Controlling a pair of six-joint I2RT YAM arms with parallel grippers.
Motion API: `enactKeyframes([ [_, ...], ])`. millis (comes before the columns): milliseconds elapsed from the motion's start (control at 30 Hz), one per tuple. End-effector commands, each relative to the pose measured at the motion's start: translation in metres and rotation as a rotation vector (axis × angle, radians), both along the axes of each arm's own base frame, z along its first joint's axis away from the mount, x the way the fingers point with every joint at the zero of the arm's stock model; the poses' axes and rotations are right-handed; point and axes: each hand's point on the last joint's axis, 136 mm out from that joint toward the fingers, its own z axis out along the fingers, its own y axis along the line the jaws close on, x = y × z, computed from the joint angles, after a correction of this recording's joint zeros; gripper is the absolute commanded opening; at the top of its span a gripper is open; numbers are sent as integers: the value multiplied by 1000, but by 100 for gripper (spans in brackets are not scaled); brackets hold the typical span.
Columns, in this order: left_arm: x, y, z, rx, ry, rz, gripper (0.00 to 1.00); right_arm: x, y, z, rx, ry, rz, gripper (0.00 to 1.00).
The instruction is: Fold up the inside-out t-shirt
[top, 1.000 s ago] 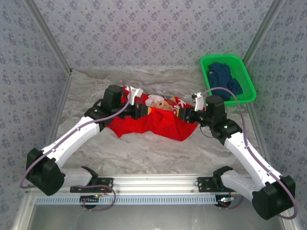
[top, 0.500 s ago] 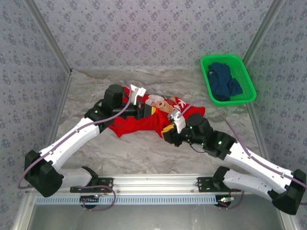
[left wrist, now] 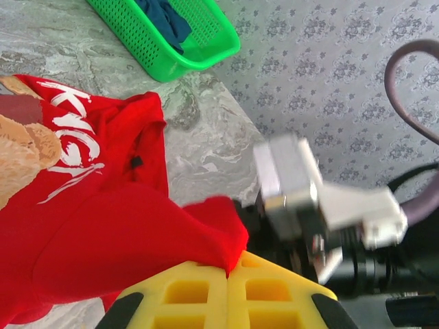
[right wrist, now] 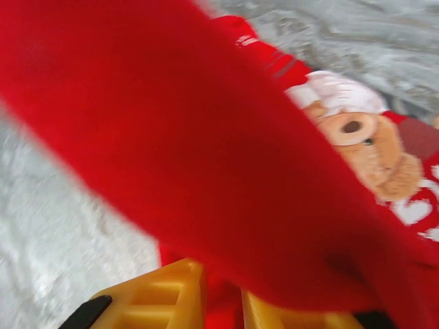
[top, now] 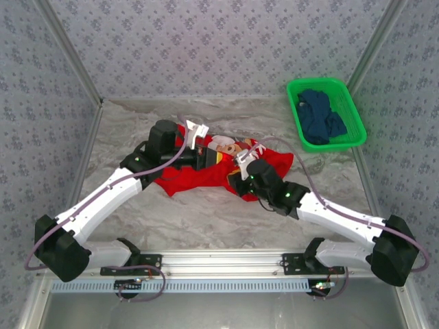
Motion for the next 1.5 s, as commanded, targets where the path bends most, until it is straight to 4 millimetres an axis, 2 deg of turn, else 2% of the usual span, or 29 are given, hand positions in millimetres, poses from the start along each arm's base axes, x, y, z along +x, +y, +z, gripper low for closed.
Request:
enactKeyframes([
  [0, -6, -1, 25, -40, -45, -21, 0, 16, -18, 8, 48, -26, -118, 23],
  [300, -9, -4, 31, -64, -48, -38, 0, 21, -1, 1, 124, 19, -83, 35],
  [500, -12, -7, 35, -78, -47, -59, 0, 25, 2, -20, 141, 64, -114, 45],
  [600, -13, -7, 37, -81, -47, -61, 0, 36, 7, -14, 172, 41, -109, 46],
  [633, -13, -7, 36, -77, -47, -57, 0, 39, 9, -12, 179, 39, -103, 43],
  [667, -12, -6, 37, -77, -49, -51, 0, 41, 9, -12, 176, 42, -97, 35],
  [700, -12, -5, 36, -74, -49, -44, 0, 40, 10, -12, 176, 49, -77, 21],
  [767, -7, -1, 35, -65, -53, -11, 0, 35, 7, -10, 193, 62, -33, 4],
  [800, -3, 3, 33, -56, -52, 17, 0, 28, 7, -8, 210, 66, 11, 0],
  [933, 27, 24, 11, 6, -4, 172, 0, -7, 1, 9, 309, 77, 205, 0],
  [967, 36, 31, 3, 27, 19, 217, 0, -18, 0, 18, 355, 75, 265, 0],
  [1100, 62, 55, -24, 124, 47, 361, 0, -39, -6, 40, 467, 79, 373, 0],
  [1267, 80, 60, -41, 182, 50, 413, 1, -51, -3, 60, 548, 76, 460, 0],
  [1333, 83, 58, -45, 192, 58, 408, 5, -49, -2, 61, 551, 81, 456, 0],
  [1467, 76, 57, -48, 182, 76, 386, 27, -39, -1, 63, 571, 75, 424, 0],
])
